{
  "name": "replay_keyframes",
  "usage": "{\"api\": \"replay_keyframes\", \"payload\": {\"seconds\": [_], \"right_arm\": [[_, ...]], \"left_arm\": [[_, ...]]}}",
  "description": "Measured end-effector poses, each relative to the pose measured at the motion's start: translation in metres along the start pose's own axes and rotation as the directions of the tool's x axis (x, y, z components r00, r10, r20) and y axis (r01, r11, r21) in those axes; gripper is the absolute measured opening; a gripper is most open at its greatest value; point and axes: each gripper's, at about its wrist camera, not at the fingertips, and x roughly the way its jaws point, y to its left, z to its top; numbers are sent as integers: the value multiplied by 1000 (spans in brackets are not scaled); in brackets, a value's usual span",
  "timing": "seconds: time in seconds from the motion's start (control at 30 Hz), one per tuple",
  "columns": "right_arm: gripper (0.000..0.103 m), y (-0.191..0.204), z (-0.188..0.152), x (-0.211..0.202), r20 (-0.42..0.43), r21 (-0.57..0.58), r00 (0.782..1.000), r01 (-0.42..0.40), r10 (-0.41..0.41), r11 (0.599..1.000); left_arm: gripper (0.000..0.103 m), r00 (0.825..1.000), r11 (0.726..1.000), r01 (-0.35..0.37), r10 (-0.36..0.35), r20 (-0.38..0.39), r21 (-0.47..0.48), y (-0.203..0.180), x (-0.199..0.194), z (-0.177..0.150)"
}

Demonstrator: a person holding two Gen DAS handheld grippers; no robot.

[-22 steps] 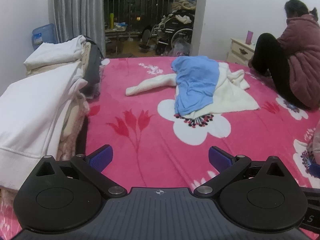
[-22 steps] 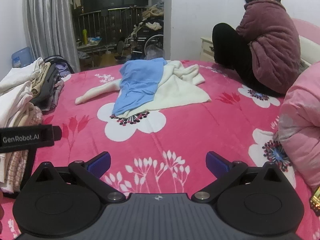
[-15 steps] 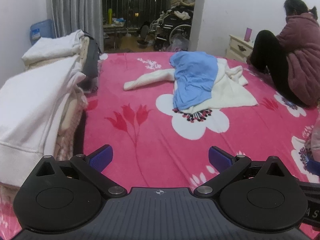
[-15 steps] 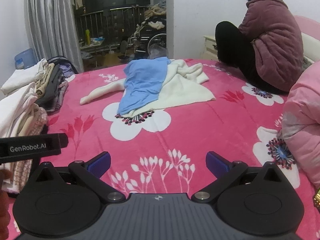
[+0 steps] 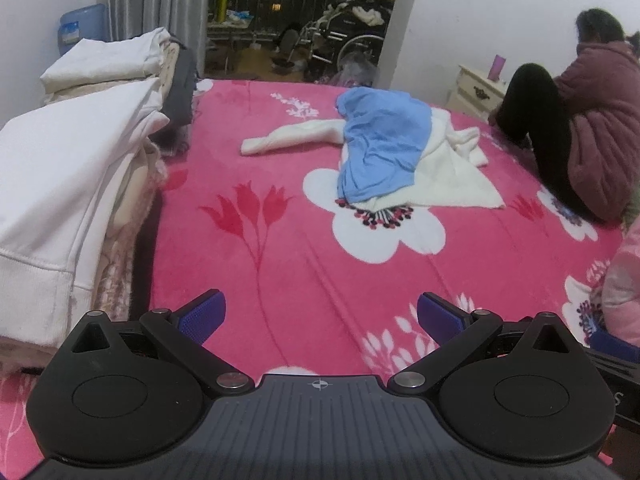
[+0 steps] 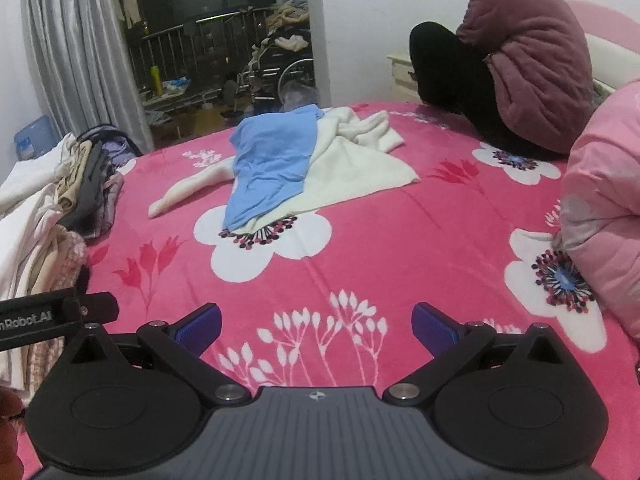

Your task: Fold clothes

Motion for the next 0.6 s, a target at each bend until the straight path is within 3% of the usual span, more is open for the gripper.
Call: {"api": "replay_keyframes", "payload": {"seconds": [0.27,0.6], "right_arm": [[103,-1,0,-1,3,7,1000,-19,19,1000],[103,2,1,2,-2,-7,1000,-18,18,1000]], "left_arm": [[103,998,996,-67,68,-5,54,-5,4,0],[103,997,996,-69,70,-21,57,-8,5,3]]}}
